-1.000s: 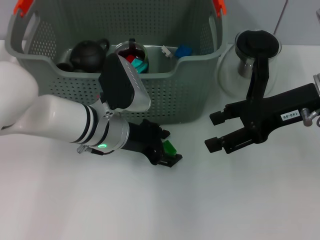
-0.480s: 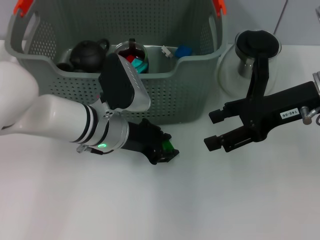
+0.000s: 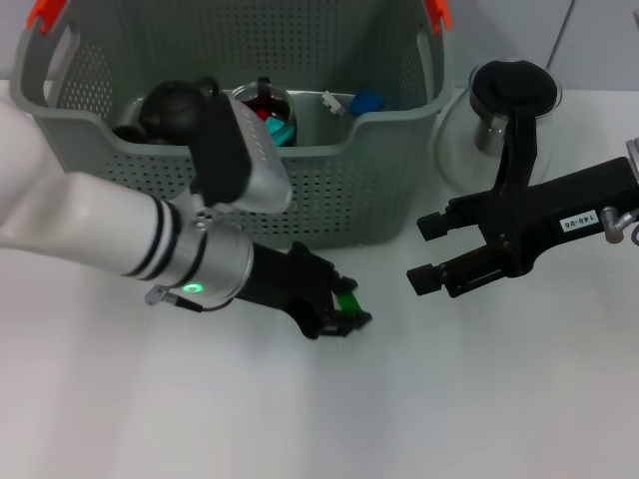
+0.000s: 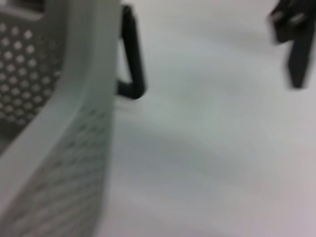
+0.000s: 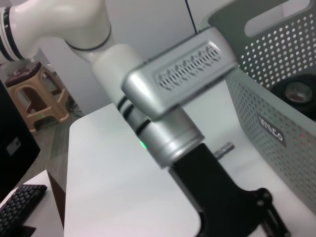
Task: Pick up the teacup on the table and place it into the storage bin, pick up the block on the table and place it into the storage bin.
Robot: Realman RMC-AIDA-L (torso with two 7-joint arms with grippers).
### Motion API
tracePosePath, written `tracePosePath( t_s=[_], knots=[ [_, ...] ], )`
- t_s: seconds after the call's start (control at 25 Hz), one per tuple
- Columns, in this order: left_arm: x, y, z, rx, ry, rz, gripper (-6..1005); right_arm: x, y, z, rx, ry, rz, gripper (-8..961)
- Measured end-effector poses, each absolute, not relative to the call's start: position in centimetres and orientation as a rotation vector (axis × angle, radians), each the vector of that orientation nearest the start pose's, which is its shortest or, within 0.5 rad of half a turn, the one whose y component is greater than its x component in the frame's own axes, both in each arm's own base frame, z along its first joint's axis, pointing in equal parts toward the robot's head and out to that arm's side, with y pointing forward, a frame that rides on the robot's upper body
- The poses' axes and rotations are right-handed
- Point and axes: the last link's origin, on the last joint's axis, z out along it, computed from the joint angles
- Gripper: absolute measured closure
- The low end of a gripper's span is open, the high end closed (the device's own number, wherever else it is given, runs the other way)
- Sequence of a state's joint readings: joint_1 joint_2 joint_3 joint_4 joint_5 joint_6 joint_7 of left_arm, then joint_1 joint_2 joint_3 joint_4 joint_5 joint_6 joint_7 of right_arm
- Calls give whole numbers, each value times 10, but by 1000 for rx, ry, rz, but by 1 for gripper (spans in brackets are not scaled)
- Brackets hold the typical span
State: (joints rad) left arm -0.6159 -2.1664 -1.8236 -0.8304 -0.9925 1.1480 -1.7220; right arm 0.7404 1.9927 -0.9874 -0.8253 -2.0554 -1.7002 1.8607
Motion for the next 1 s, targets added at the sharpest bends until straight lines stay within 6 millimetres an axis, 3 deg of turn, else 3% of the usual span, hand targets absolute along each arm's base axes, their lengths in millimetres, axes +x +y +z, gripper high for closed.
tracePosePath(
  t_s=[0.16,0.48,0.72,0.88,1.0],
  knots=[
    [-189,343,-65,-3030,-473,-171,555,175,363,15,-3106,681,342,8],
    [-182,331,24,-3070,-521,-612,531,172,358,15,-3151,624,360,8],
    [-196,356,85,-2787,-563,-860,514,171,356,16,-3167,613,367,8],
    [-199,377,98,-2681,-594,-863,502,171,355,16,-3168,613,367,8],
    [-200,398,95,-2595,-635,-806,493,171,356,16,-3169,611,367,9]
  ],
)
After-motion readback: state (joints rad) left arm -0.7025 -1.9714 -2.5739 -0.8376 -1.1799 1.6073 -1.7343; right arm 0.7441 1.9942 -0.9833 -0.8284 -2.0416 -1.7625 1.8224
